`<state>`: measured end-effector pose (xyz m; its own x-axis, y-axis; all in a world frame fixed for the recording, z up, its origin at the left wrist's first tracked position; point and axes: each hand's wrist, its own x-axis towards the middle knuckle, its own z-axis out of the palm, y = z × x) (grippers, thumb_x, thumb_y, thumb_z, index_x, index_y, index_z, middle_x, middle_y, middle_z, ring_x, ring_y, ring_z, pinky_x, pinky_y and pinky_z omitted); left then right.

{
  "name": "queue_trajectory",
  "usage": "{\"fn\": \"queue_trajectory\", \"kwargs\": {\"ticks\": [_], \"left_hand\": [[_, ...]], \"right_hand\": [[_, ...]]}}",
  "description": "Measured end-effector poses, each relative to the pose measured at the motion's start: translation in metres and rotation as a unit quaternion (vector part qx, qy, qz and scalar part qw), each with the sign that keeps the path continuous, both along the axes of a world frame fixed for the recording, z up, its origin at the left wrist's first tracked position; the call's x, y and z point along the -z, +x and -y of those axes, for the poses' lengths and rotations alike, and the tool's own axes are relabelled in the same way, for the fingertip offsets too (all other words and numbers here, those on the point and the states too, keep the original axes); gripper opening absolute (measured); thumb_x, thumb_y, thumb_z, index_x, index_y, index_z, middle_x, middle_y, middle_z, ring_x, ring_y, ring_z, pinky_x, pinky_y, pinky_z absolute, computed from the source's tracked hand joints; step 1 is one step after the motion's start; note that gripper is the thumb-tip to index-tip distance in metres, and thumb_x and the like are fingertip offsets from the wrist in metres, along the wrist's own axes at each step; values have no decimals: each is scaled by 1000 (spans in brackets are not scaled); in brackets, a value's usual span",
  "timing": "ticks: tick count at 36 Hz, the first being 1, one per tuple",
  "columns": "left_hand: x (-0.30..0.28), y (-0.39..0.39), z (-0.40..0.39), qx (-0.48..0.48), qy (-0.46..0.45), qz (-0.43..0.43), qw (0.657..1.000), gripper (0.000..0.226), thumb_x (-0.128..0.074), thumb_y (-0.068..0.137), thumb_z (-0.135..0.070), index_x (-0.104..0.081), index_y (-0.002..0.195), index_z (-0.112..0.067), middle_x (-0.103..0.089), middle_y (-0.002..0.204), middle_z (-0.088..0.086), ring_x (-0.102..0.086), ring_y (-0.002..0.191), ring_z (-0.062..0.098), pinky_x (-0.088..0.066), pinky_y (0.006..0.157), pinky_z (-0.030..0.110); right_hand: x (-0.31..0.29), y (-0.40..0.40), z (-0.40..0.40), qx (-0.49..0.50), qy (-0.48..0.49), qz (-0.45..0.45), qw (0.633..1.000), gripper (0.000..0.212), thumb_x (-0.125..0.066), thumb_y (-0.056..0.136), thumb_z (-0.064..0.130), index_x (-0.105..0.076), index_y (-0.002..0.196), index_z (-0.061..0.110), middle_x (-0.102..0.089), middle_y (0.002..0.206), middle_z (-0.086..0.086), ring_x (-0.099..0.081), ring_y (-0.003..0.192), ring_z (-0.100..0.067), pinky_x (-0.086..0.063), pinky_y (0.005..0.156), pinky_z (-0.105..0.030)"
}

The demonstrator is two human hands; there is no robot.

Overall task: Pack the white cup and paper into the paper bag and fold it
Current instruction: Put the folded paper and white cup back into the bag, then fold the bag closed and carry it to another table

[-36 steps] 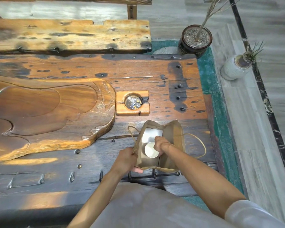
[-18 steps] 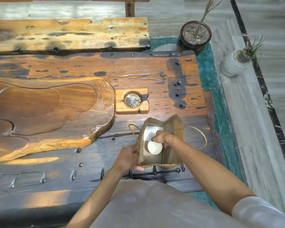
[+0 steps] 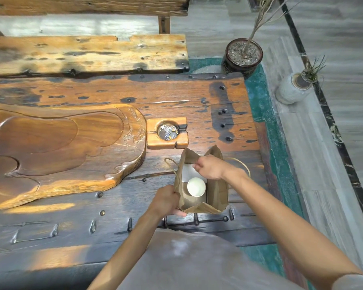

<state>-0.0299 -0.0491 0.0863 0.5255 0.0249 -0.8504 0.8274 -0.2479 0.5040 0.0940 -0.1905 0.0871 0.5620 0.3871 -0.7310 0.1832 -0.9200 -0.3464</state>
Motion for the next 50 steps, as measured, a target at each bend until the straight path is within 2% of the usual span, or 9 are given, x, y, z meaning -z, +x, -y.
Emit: {"fn": "queue_trajectory", "kwargs": {"ticks": [4, 10, 14, 18, 28, 36, 39, 45, 50], "left_hand": [[-4, -1, 2, 0, -6, 11, 1000, 23, -33, 93, -2, -56, 92, -1, -64, 109, 31, -76, 60, 28, -44, 44, 28], [-1, -4, 7, -15, -19, 14, 1000, 28, -33, 92, -2, -58, 105, -1, -65, 110, 24, -77, 67, 33, -57, 64, 42], [1, -6, 8, -18, -11, 17, 1000, 27, -34, 93, -2, -55, 110, 3, -61, 111, 26, -77, 66, 32, -53, 58, 37], [1, -9, 12, -34, -12, 25, 999, 28, -32, 92, 2, -57, 103, 4, -69, 96, 30, -76, 76, 40, -61, 78, 50], [9, -21, 18, -117, -64, 28, 991, 15, -38, 99, -1, -52, 99, -2, -70, 84, 31, -76, 73, 37, -64, 61, 35], [15, -38, 33, -205, -167, 39, 964, 24, -36, 100, 3, -43, 120, -9, -63, 117, 27, -73, 69, 34, -64, 64, 34], [21, -40, 35, -198, -196, 8, 960, 23, -38, 101, -1, -43, 124, -4, -61, 123, 30, -73, 77, 36, -64, 64, 33], [26, -51, 18, -87, -241, 15, 966, 21, -58, 98, -28, -50, 116, -20, -63, 127, 8, -71, 106, 35, -56, 96, 45], [40, -69, -24, -94, -266, -20, 959, 62, -82, 79, -23, -51, 130, -9, -68, 127, 13, -67, 113, 36, -51, 104, 47]], "right_hand": [[-26, -11, 21, 20, 28, 21, 999, 33, -43, 102, 31, -67, 113, 11, -70, 113, -15, -63, 106, -30, -49, 89, -31], [-36, -57, 51, 161, 50, -135, 976, 34, -52, 98, 42, -63, 119, 17, -72, 95, -12, -76, 77, -21, -62, 79, -40], [-36, -78, 60, 182, -21, -42, 982, 35, -57, 95, 44, -65, 83, 12, -72, 71, -12, -73, 59, -22, -60, 62, -32], [-34, -93, 67, 119, -136, 158, 971, 27, -57, 90, 41, -68, 97, 18, -69, 101, -9, -68, 100, -31, -48, 77, -33], [-2, -128, 78, 269, 94, 318, 904, 37, -50, 67, -15, -33, 70, 19, -32, 81, 1, -38, 65, -17, -34, 61, -28], [11, -130, 72, 476, 171, 255, 824, 21, -59, 89, -3, -51, 104, 8, -60, 105, -14, -56, 83, -15, -38, 77, -11], [19, -120, 74, 464, 161, 207, 846, 24, -48, 97, 4, -62, 117, 6, -69, 103, -10, -64, 99, -28, -46, 83, -30], [14, -96, 77, 346, 155, 169, 910, 28, -43, 100, 7, -68, 108, 17, -70, 89, 0, -63, 89, -21, -40, 74, -25], [5, -73, 81, 246, 155, 152, 945, 27, -41, 102, 7, -65, 107, 18, -68, 90, 1, -61, 88, -22, -38, 73, -25]]}}
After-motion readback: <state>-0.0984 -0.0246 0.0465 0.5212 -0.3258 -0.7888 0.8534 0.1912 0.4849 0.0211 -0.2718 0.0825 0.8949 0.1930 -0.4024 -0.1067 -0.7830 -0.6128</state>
